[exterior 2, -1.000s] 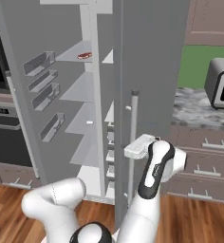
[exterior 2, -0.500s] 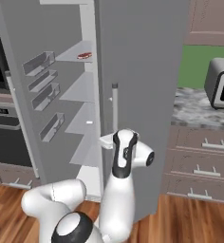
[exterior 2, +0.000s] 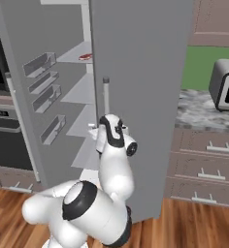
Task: There's a steak in the fridge that needs to be moved to the freezer for freezing. Pick up the steak from the fridge, place it on any shelf in the freezer, and close the fridge and freezer doors when done.
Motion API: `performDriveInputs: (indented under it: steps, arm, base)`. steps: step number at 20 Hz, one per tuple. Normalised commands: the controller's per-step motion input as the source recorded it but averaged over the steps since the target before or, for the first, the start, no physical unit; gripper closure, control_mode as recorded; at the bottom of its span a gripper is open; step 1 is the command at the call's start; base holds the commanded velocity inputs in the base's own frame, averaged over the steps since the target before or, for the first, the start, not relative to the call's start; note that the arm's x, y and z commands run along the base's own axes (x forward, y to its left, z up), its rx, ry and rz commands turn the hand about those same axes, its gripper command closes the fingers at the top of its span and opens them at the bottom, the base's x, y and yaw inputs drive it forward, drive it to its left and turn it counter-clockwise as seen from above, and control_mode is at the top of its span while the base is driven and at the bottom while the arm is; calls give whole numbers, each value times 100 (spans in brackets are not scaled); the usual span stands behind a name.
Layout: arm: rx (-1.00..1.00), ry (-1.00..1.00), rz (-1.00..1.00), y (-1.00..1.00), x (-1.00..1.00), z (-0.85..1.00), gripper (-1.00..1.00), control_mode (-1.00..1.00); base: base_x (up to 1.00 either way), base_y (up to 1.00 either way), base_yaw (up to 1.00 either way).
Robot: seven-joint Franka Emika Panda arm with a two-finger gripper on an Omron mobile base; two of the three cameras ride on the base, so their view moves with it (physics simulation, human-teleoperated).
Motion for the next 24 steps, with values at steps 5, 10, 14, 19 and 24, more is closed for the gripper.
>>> performDriveInputs:
  steps: [5,10,14,19,24]
  arm:
    - [-6,3,-11,55,65,0,-100,-100]
    - [-5,0,-14,52,60,0,-100,-100]
    - [-4,0,-14,48,55,0,-100,-100]
    - [-4,2,-13,40,76,0,-100,-100]
    - [0,5,-2,0,67,6,-100,-100]
  base:
    - [0,0,0]
    - [0,0,0]
    - [0,0,0]
    - [0,0,0]
    - [0,0,0]
